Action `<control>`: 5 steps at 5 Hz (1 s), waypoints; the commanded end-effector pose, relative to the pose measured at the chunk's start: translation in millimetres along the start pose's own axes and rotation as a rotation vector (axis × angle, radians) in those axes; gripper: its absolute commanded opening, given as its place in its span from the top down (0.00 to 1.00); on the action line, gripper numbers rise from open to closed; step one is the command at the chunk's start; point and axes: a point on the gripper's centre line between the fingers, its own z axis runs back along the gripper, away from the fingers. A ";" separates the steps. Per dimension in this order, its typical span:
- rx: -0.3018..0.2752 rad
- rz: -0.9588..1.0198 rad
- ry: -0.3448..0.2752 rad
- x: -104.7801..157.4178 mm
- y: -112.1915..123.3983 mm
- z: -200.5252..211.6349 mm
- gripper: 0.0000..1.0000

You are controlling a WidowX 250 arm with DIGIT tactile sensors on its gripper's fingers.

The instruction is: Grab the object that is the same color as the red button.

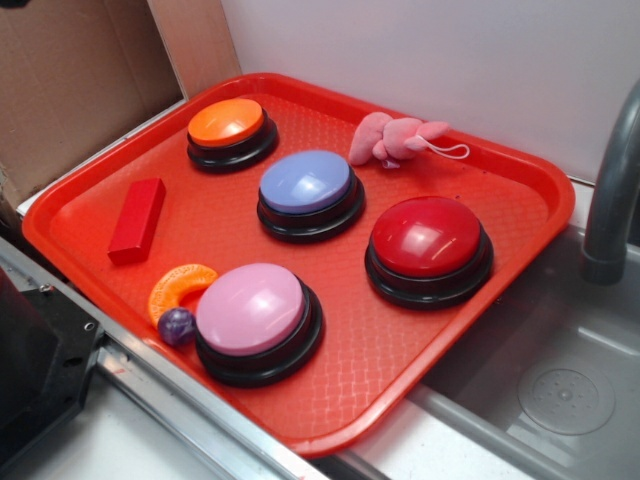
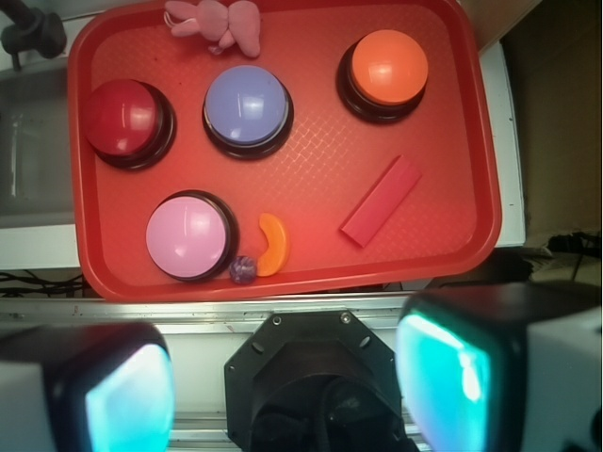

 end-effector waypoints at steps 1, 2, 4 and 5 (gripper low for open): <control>0.000 0.000 0.000 0.0 0.0 0.0 0.00; -0.015 0.096 -0.032 12.4 7.3 -5.8 0.00; -0.030 0.375 -0.090 32.4 42.4 -59.0 0.00; 0.001 0.553 -0.099 41.2 65.5 -93.4 0.00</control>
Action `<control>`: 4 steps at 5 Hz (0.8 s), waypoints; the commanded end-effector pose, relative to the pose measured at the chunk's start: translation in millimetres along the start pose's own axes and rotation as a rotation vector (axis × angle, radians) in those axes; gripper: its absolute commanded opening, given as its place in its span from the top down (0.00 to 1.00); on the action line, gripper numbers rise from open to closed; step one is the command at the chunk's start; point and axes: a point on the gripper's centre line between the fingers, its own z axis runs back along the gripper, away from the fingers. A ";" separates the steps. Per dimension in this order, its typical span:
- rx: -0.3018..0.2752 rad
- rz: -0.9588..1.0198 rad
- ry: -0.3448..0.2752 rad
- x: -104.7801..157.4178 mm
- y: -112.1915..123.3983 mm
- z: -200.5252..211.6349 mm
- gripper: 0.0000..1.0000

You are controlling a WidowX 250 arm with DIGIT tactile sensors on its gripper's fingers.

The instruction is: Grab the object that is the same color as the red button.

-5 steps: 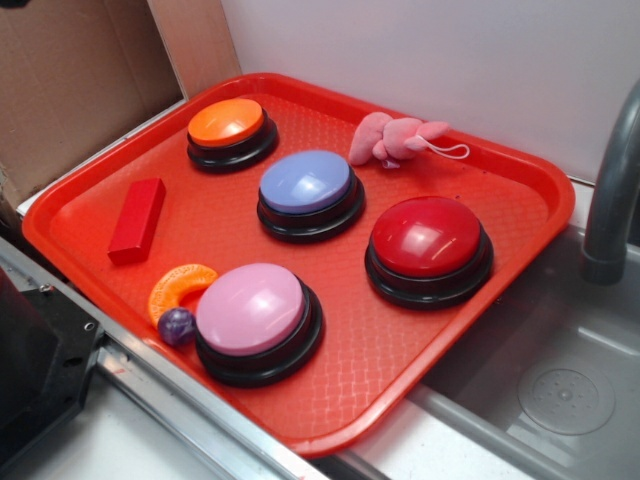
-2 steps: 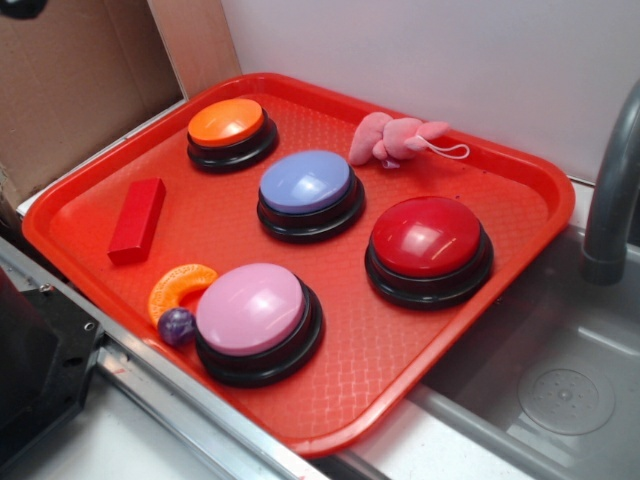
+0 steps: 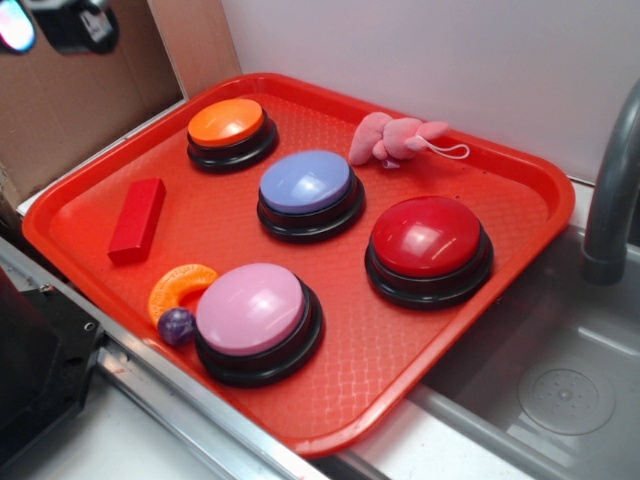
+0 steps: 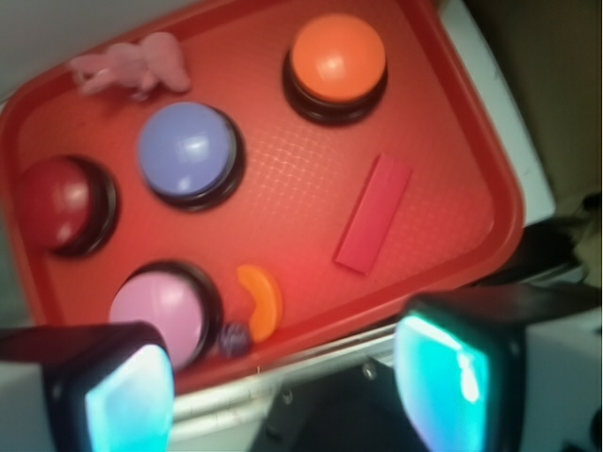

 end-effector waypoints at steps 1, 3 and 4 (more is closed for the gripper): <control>0.083 0.241 -0.073 28.2 33.8 -60.4 0.00; 0.132 0.426 -0.120 42.0 59.0 -131.0 0.00; 0.148 0.474 -0.118 43.9 69.9 -154.9 0.00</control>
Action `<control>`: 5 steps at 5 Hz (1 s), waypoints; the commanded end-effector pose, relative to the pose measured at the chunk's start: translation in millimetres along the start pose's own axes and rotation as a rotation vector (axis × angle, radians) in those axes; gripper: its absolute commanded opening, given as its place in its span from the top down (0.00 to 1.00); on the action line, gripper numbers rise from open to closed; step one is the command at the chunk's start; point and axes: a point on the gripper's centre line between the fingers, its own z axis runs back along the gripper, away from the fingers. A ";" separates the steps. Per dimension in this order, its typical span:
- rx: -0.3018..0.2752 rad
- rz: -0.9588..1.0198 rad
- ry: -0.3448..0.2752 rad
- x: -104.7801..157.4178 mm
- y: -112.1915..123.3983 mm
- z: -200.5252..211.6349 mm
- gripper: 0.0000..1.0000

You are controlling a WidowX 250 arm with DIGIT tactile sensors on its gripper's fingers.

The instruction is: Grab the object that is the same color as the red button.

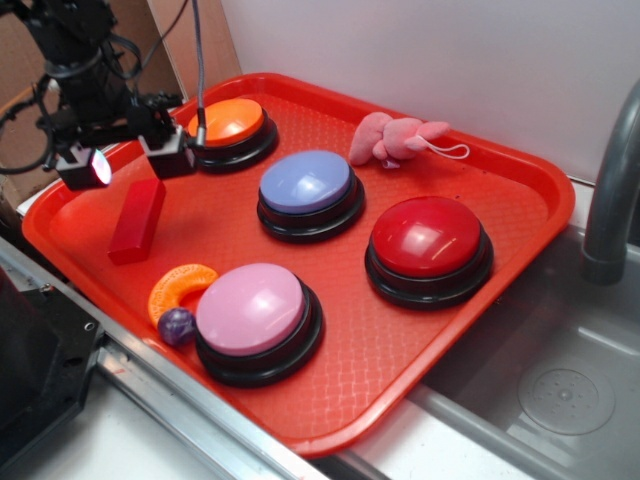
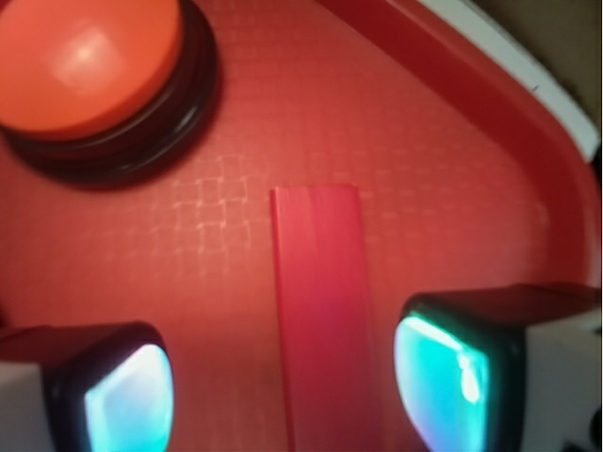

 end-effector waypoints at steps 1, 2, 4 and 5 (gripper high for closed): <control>0.044 0.063 -0.041 10.0 15.9 -40.6 0.00; 0.026 0.063 -0.045 8.2 17.2 -46.0 0.02; -0.047 0.003 0.004 6.9 15.3 -34.1 1.00; -0.051 -0.033 0.000 9.0 12.8 -24.6 1.00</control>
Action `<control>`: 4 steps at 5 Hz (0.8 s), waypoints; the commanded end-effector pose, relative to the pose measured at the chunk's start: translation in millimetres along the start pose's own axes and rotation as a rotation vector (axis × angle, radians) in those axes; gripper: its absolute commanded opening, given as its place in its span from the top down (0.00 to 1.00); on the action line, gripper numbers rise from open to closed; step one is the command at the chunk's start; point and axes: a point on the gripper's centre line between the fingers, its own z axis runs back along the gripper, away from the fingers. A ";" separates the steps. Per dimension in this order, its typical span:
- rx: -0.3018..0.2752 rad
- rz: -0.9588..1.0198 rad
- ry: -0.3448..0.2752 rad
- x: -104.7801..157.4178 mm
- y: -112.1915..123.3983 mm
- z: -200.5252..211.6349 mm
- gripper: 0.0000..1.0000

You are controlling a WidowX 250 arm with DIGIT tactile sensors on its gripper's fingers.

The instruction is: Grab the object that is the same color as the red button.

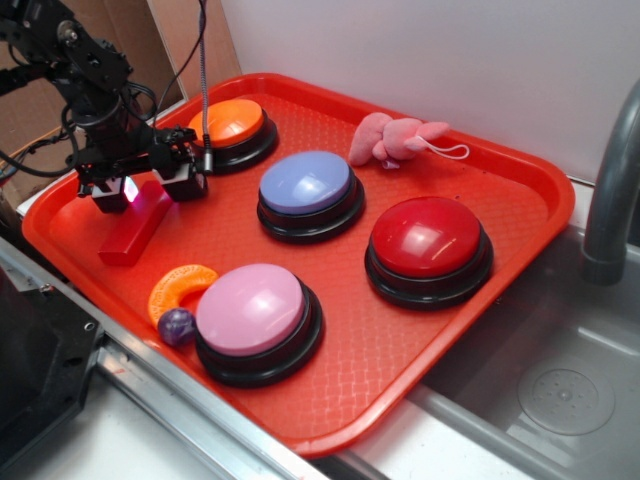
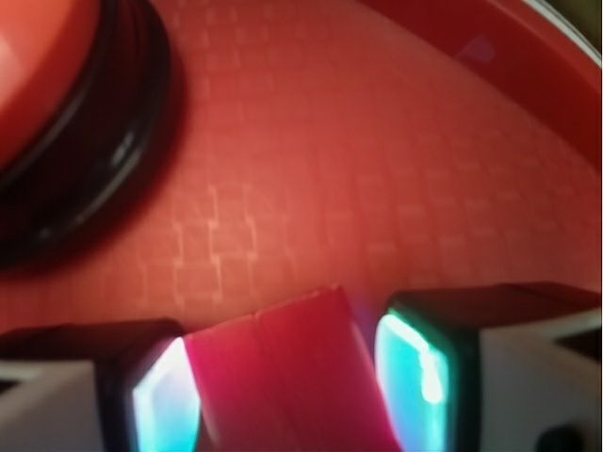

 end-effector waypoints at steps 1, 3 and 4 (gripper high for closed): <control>-0.012 -0.100 0.014 4.7 -1.8 33.2 1.00; -0.061 -0.341 0.073 4.2 -48.3 131.9 1.00; -0.088 -0.395 0.082 -2.4 -68.3 176.3 1.00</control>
